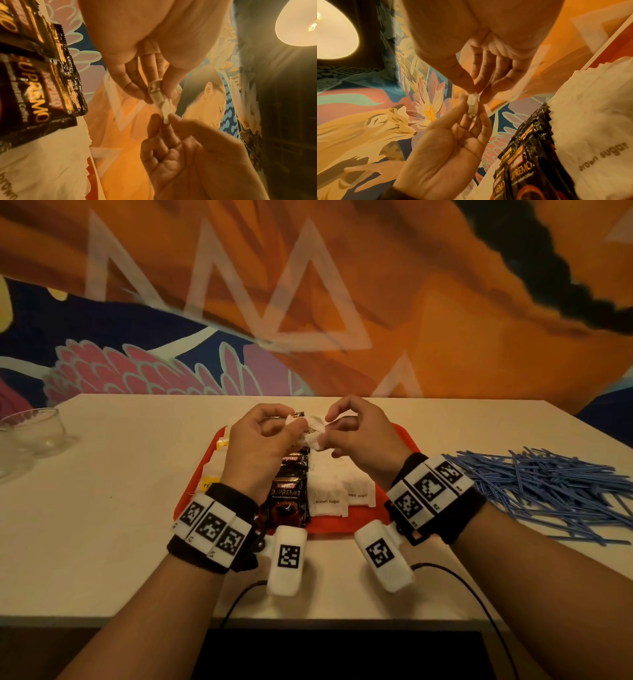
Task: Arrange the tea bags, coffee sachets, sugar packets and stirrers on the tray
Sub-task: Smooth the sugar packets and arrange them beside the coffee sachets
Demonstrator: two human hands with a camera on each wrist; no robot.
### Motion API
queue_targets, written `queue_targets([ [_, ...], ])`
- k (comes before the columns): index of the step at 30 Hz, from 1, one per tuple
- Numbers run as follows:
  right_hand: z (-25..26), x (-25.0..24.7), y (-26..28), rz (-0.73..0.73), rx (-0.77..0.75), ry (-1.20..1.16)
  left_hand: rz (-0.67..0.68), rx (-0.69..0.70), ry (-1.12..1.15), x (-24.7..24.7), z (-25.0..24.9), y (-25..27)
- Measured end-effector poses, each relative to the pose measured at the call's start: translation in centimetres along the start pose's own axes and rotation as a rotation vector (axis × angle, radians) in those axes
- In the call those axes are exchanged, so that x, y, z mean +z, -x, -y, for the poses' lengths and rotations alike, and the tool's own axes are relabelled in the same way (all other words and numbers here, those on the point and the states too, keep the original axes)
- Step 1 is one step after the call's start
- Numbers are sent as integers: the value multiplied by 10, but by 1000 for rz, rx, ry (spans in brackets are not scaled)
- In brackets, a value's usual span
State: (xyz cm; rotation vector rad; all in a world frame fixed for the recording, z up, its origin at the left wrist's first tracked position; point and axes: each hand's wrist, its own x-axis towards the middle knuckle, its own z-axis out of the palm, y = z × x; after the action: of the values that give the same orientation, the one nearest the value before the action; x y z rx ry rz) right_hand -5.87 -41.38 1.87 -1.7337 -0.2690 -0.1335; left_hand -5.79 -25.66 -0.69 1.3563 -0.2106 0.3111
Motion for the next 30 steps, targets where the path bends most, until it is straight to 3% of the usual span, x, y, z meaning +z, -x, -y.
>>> queue_targets([
  [5,-4,1,1,-42,-61,-91,-6,63,-20,6,0,2],
  [13,-2,-4,-1,-103,88,-299,63,171,-103,3,-3,6],
  [19,-7,-5,3,-128,-131,-55,16,197,-133,1,-2,3],
  [30,-9,-10,6,-127,-88,-60,157,87,-137,-8,0,2],
])
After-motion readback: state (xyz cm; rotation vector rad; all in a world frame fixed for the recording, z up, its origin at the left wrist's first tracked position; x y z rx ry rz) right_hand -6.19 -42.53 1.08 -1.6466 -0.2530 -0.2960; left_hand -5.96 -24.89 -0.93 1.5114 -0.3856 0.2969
